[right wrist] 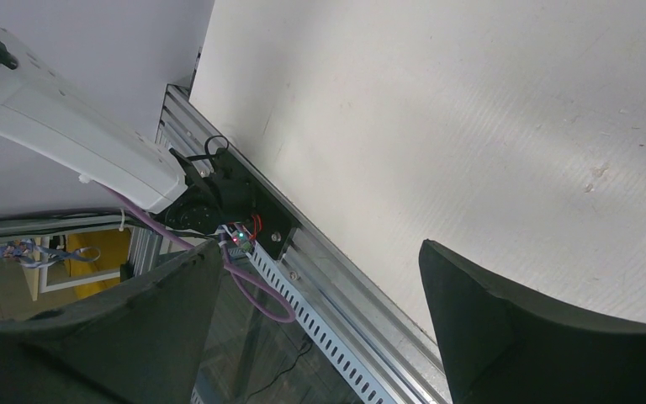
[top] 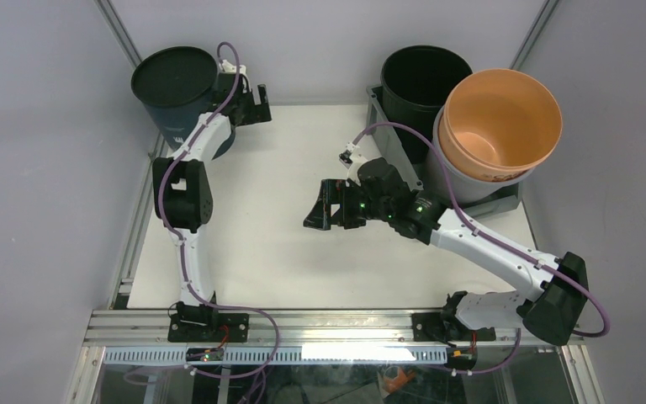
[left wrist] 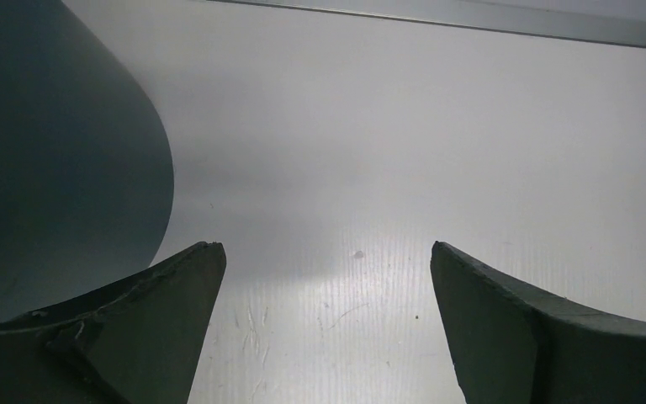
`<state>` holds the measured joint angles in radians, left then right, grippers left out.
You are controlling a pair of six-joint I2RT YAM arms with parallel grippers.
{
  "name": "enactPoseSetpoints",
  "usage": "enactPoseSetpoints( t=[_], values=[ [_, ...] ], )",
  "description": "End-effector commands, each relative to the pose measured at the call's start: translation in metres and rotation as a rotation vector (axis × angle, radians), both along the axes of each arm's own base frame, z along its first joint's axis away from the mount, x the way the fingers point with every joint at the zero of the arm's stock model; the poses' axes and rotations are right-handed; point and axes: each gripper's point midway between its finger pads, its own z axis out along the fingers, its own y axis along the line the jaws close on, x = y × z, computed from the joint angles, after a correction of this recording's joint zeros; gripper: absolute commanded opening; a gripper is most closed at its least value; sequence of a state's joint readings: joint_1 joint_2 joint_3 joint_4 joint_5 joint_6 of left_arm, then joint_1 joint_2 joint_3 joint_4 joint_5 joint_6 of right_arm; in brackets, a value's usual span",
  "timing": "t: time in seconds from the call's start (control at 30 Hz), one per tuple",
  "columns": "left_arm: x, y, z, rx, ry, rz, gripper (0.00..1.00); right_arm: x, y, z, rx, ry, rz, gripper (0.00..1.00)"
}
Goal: Turn the large container upside down
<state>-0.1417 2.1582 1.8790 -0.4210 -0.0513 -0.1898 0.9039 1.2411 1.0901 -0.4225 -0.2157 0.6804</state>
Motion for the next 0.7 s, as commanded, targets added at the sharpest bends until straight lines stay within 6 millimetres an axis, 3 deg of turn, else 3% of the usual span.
enactPoseSetpoints(
  t=[0.0, 0.43, 0.6, 0.67],
  values=[
    [0.0, -0.006, 0.047, 0.01, -0.107, -0.027, 0.99, 0.005, 0.007, 0.024, 0.071, -0.052, -0.009, 0.91],
    [-0.006, 0.019, 0.055, 0.085, -0.096, 0.033, 0.99, 0.004, 0.007, 0.033, 0.079, -0.081, 0.007, 0.9],
    [-0.008, 0.033, 0.058, 0.093, -0.092, 0.051, 0.99, 0.015, 0.006, 0.065, 0.015, -0.185, 0.018, 0.91],
    [-0.008, 0.043, 0.06, 0.096, -0.093, 0.077, 0.99, 0.028, -0.004, 0.097, -0.022, -0.276, -0.033, 0.91]
  ],
)
